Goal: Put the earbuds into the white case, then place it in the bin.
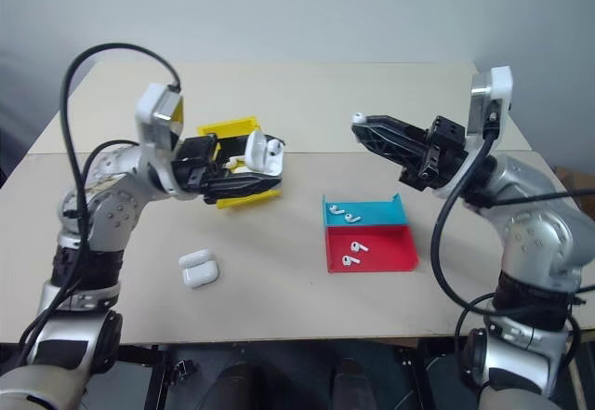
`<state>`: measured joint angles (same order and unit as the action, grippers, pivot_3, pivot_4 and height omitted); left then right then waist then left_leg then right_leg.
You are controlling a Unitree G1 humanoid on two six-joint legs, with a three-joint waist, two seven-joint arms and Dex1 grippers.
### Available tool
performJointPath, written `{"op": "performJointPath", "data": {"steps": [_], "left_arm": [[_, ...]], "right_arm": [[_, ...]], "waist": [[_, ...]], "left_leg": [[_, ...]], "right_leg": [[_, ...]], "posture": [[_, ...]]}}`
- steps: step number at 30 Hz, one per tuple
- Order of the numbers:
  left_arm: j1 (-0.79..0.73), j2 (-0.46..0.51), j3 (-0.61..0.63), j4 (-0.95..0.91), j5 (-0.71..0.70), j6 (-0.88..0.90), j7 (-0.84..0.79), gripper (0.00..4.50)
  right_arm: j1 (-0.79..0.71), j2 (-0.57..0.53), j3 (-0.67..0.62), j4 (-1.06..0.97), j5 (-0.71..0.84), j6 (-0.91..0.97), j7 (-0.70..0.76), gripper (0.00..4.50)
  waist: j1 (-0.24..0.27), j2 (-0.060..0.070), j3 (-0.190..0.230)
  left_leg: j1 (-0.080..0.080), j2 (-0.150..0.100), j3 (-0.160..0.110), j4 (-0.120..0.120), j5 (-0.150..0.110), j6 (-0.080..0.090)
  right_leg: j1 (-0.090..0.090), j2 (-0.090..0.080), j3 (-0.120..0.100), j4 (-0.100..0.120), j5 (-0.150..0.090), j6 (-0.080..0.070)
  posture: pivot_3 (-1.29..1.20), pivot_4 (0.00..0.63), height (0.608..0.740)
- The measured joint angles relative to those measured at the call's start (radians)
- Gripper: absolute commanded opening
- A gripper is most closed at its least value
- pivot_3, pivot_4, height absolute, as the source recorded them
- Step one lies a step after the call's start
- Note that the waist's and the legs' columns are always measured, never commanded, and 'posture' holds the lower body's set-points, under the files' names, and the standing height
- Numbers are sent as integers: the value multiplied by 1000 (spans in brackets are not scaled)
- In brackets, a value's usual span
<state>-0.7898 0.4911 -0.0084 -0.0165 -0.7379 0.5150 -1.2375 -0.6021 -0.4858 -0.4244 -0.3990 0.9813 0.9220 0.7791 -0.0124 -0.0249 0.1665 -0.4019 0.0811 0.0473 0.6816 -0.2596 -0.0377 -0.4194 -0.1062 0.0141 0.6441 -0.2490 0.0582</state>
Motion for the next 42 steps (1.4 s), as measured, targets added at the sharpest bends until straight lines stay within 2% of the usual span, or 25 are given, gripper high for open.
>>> {"op": "performJointPath", "data": {"steps": [3, 9, 18, 31, 42], "left_arm": [[-39, -43, -16, 50, 29, -16, -4, 2800], [-76, -99, -32, 100, 53, -34, -12, 2800], [-78, -104, -35, 112, 68, -34, -37, 2800], [-78, -90, -33, 110, 69, -32, -43, 2800], [-76, -87, -25, 109, 71, -32, -29, 2800]], "right_arm": [[38, 51, 1, -132, 149, 18, -199, 655], [87, 63, 97, -236, 219, 0, -356, 655], [97, 58, 214, -243, 175, -68, -395, 655], [110, 8, 260, -238, 96, -139, -365, 655], [123, -40, 282, -242, 79, -166, -299, 4424]], "waist": [[1, 0, 0], [-1, 0, 0], [-1, 0, 0], [0, 0, 0], [0, 0, 0]], "left_leg": [[0, 0, 0, 0, 0, 1], [-2, -1, -1, 0, -1, 2], [-3, -1, -2, 0, -1, 3], [-3, -1, -2, -1, -1, 3], [-3, -1, -2, 0, -1, 3]], "right_leg": [[0, 0, 0, -2, 0, 0], [-1, 0, 0, 0, 0, 0], [-1, 0, 0, -1, 0, 0], [-1, 0, -1, -1, 0, 0], [-1, 0, -1, -2, 0, 0]], "posture": [[0, 150, 740], [0, 150, 740], [0, 150, 740], [0, 150, 740], [0, 150, 740]]}}
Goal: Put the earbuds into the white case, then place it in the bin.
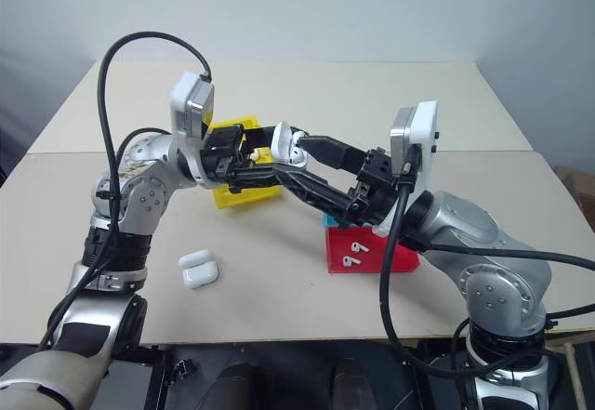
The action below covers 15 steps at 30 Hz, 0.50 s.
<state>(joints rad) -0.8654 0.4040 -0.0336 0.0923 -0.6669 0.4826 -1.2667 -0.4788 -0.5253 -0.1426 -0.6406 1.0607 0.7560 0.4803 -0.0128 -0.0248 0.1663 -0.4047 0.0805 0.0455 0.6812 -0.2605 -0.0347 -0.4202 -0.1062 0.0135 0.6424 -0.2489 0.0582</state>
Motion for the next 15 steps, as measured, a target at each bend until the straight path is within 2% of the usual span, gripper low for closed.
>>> {"op": "performJointPath", "data": {"steps": [7, 11, 14, 15], "left_arm": [[0, -1, 7, 0, 0, 0, -5, 2800], [-1, 1, 10, 1, 0, -1, -15, 2800], [-3, 0, 9, 4, 1, -1, -24, 2800], [-6, -2, 7, 7, 3, -1, -28, 2800]], "right_arm": [[7, -61, -11, 0, 6, -3, 18, 4468], [60, -153, -95, -2, 86, -3, 81, 4468], [39, -212, -122, 5, 111, -3, 125, 3893], [6, -237, -121, 20, 100, -3, 142, 3543]], "waist": [[1, 0, 0], [6, 0, 0], [1, 0, 0], [-1, 0, 0]], "left_leg": [[0, 0, 0, 0, 0, 0], [-1, 0, 0, 0, 0, 1], [0, 0, 0, 1, 0, 1], [0, 0, 0, 1, 0, 1]], "right_leg": [[0, 0, 0, 0, 0, 0], [0, 0, 0, -1, 0, 0], [0, 0, 0, -1, 0, 0], [0, 0, 0, -2, 0, 0]], "posture": [[0, 150, 740], [0, 150, 740], [0, 150, 740], [0, 150, 740]]}}
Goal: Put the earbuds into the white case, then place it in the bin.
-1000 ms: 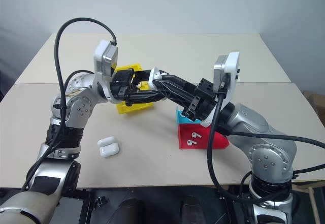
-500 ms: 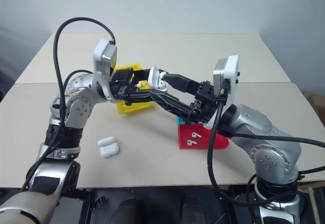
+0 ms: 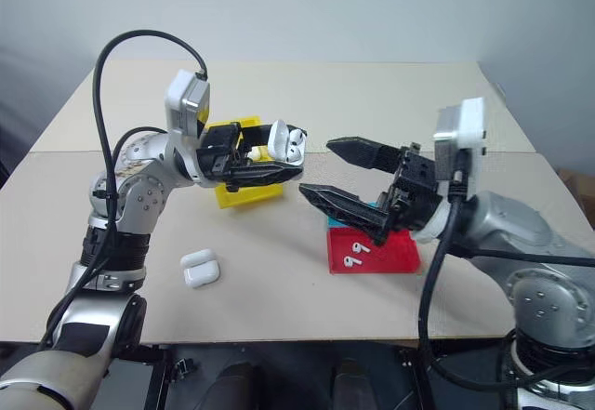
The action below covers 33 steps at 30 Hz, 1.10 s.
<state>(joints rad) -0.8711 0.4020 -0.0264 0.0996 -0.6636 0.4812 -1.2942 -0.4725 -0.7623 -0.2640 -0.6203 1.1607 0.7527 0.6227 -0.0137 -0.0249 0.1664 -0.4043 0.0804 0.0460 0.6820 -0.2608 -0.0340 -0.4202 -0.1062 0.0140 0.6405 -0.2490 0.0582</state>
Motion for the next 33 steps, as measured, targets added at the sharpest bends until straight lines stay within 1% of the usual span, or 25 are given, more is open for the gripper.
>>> {"op": "performJointPath", "data": {"steps": [3, 6, 8, 9, 10, 12, 15, 18, 24, 30, 33], "left_arm": [[-16, -3, -17, 15, 15, -1, -15, 2800], [-24, -14, -38, 40, 41, -11, -21, 2800], [-28, -22, -40, 66, 55, -23, -24, 2800], [-30, -26, -42, 72, 60, -24, -25, 2800], [-33, -32, -43, 78, 69, -25, -25, 2800], [-38, -48, -52, 82, 75, -26, -26, 2800], [-41, -55, -63, 89, 86, -26, -29, 2800], [-41, -55, -66, 91, 94, -27, -31, 2800], [-40, -52, -67, 90, 111, -27, -29, 2800], [-22, -55, -71, 88, 116, -27, -14, 2800], [-20, -54, -71, 88, 124, -27, -6, 2800]], "right_arm": [[-135, -77, 23, 78, -64, -15, 81, 2520], [-283, -175, 113, 161, -217, -79, 225, 1430], [-380, -211, 248, 243, -388, -180, 365, 741], [-421, -210, 295, 285, -447, -214, 414, 449], [-498, -194, 367, 354, -523, -257, 478, 106], [-612, -147, 447, 449, -615, -314, 557, 44], [-745, -69, 523, 561, -728, -399, 643, 44], [-814, -11, 554, 636, -786, -465, 716, 44], [-819, 0, 611, 660, -863, -591, 896, 44], [-802, -7, 605, 651, -903, -654, 920, 44], [-780, -33, 585, 643, -906, -664, 920, 44]], "waist": [[-1, 0, 0], [1, 0, 0], [-1, 0, 0], [-3, 0, 0], [-6, 0, 0], [-7, 0, 0], [-6, 1, 0], [-2, 1, 0], [7, 1, 0], [1, 1, 0], [1, 1, 0]], "left_leg": [[1, 0, 0, 0, 1, 1], [1, 0, 0, 0, 1, 1], [0, 0, 1, 0, 1, 1], [0, 0, 1, 1, 0, 1], [0, 0, 2, 1, 0, 1], [0, 0, 2, 0, 0, 1], [-1, 0, 2, -2, 1, 1], [-2, 0, 2, -1, 1, 1], [-2, 0, 1, 0, 1, 0], [-2, 0, 1, 0, 1, 0], [-2, 0, 1, -1, 2, -2]], "right_leg": [[0, 0, 0, 0, 0, 0], [0, 0, 0, -1, 0, 0], [0, 0, 1, -1, 0, 0], [-1, 0, 1, 0, 0, 0], [-2, 0, 2, 0, 0, 0], [-2, 0, 1, 0, 0, 0], [-3, 0, 0, 2, 0, 0], [-3, 0, 0, 1, 0, 0], [-2, 0, -1, 1, 0, 0], [-2, 0, -1, 2, 0, 0], [-2, 0, -1, 2, 0, 0]], "posture": [[0, 150, 740], [0, 150, 740], [0, 150, 740], [0, 150, 740], [0, 150, 740], [0, 150, 740], [0, 150, 740], [0, 150, 740], [0, 150, 740], [0, 150, 740], [0, 150, 740]]}}
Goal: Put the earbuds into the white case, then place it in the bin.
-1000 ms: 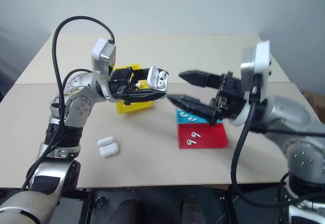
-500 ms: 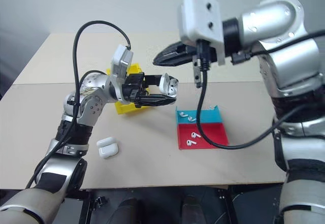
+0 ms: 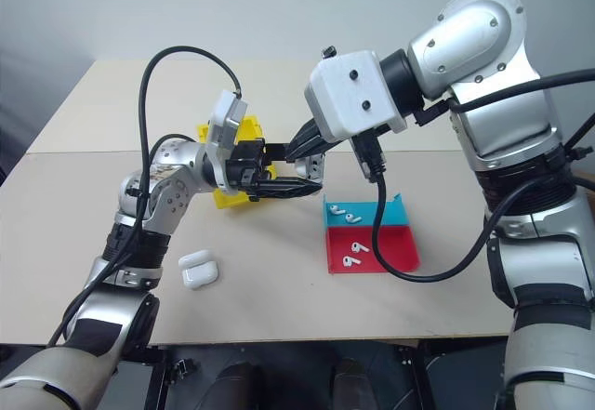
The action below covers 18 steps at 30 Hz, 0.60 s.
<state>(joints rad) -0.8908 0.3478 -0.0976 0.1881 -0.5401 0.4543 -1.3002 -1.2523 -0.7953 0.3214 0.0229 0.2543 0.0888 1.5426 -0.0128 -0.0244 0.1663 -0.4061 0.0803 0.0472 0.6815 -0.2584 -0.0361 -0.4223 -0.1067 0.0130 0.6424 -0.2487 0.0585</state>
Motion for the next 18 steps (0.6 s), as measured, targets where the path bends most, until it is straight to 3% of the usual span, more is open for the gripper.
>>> {"op": "performJointPath", "data": {"steps": [7, 12, 18], "left_arm": [[15, 11, 21, -19, -11, 0, 4, 2800], [15, 19, 51, -51, -25, 2, 12, 2800], [63, 79, 89, -103, -25, 6, 80, 2800]], "right_arm": [[139, -90, -71, -50, -7, 46, -19, 44], [217, -92, -80, -105, 3, 113, -53, 44], [403, -82, -364, -267, 184, 403, -301, 44]], "waist": [[2, 0, 0], [-2, 1, 0], [7, 0, 0]], "left_leg": [[0, 0, 0, 0, 1, -1], [1, 0, 0, 0, 1, -1], [0, 0, -1, -1, 1, -1]], "right_leg": [[0, 0, 0, 0, 0, 0], [0, 0, 1, 1, 0, 0], [1, 0, 0, -1, 0, 0]], "posture": [[0, 150, 740], [0, 150, 740], [0, 150, 740]]}}
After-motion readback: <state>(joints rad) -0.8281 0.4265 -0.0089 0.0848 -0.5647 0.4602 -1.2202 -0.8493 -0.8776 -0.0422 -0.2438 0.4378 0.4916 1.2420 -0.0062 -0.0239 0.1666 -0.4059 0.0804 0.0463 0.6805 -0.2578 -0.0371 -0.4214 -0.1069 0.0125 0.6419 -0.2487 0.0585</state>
